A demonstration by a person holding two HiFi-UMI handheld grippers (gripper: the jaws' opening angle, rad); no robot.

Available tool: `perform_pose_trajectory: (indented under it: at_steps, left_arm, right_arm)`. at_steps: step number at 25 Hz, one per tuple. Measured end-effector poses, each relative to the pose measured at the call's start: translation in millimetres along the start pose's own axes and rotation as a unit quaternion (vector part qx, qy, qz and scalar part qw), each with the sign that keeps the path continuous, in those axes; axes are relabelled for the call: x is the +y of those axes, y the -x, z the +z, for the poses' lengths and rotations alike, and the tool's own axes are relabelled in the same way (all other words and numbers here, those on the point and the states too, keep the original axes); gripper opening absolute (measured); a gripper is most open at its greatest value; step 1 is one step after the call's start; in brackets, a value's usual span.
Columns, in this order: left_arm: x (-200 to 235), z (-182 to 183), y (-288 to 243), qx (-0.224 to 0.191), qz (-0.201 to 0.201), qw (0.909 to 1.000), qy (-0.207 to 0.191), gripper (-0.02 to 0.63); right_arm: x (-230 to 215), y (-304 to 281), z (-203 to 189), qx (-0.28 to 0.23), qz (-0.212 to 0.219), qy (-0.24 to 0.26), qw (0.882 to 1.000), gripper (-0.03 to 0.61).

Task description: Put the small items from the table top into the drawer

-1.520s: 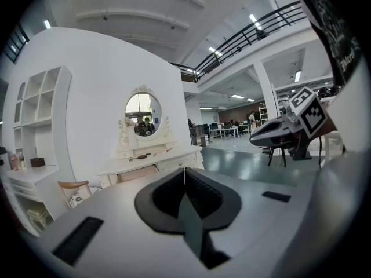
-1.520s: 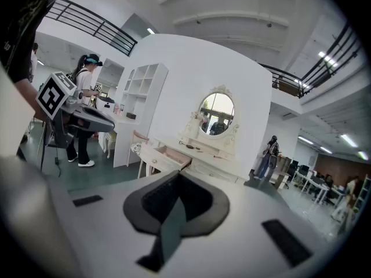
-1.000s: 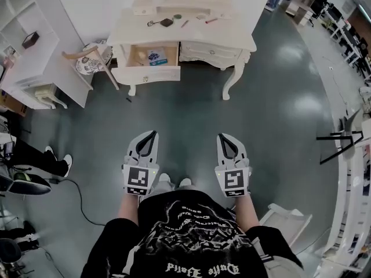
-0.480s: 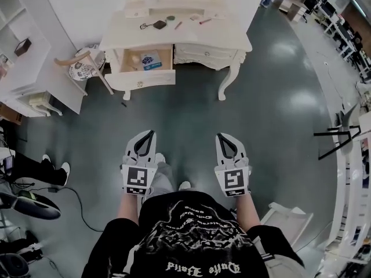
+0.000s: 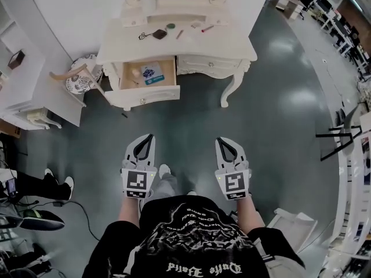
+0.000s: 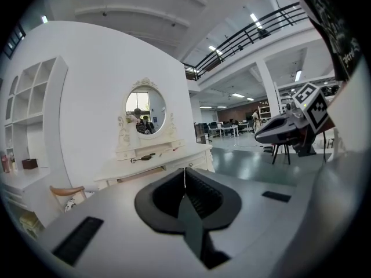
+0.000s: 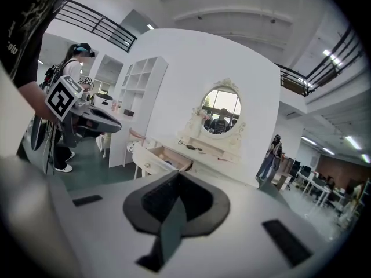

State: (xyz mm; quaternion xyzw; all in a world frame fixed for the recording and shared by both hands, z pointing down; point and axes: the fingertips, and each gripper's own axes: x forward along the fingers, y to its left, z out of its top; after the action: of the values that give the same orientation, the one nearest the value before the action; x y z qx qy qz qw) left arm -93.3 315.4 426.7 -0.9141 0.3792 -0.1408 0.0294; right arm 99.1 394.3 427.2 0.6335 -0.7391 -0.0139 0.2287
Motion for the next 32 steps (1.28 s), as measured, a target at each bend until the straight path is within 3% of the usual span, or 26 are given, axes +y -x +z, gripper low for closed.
perform_pose_trajectory:
  at_steps: [16,22,32]
  left_arm:
    - [94.4,3.5,-62.9,-0.012,-0.02,0.9997,-0.007,0.018]
    - [109.1,3.9,-72.2,-0.015,-0.042,0.9989,-0.014,0.018]
    - [125.5,-1.5,-85.9,-0.009,-0.043,0.999,-0.007,0.018]
  right_arm:
    - [0.2,-100.7,35.5,0.014,-0.027,-0.004,1.0,0.011]
    - [7.7,-117.1,48.8,0.012,-0.037,-0.005,0.999,0.011]
    - [7.2,-137.6,55.9,0.014,-0.037,-0.015,0.999,0.011]
